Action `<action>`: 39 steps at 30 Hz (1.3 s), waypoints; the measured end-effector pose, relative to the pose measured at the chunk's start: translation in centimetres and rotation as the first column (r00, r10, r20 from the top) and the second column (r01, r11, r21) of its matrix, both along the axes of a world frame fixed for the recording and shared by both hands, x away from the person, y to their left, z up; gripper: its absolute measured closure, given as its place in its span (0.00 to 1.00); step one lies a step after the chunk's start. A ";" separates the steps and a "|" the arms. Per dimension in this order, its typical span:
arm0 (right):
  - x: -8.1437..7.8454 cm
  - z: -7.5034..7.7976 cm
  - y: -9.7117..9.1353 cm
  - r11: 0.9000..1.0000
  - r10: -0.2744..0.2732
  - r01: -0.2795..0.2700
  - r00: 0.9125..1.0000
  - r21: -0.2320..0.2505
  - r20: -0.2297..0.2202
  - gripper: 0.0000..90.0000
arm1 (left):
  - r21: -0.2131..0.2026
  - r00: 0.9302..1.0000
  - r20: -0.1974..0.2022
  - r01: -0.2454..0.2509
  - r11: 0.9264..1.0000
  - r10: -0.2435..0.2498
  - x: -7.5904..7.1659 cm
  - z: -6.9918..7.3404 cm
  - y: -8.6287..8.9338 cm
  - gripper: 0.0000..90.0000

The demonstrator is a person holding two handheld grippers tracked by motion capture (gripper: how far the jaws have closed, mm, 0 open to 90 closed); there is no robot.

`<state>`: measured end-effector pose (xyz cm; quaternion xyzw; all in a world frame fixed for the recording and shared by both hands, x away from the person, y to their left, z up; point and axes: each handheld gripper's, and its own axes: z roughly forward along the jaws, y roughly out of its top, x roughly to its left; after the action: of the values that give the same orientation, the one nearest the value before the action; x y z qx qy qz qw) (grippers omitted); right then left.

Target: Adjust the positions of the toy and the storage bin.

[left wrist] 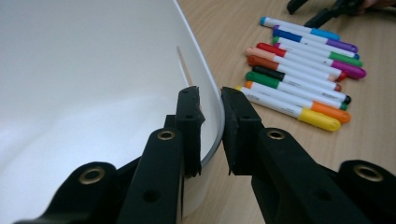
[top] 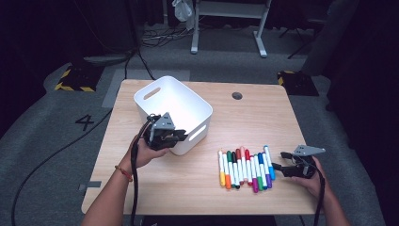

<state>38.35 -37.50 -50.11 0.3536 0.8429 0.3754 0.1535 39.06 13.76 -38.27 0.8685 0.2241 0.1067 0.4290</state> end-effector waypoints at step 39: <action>0.0 0.8 -0.6 0.996 -0.084 0.085 0.996 0.029 -0.026 0.47 | 0.023 0.996 -0.040 -0.079 0.997 0.080 -4.6 -1.2 -13.6 0.78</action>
<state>38.39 -38.12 -49.32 0.3960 0.8232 0.3768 0.1533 34.43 0.20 -39.46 0.8656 0.2659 0.1082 0.4102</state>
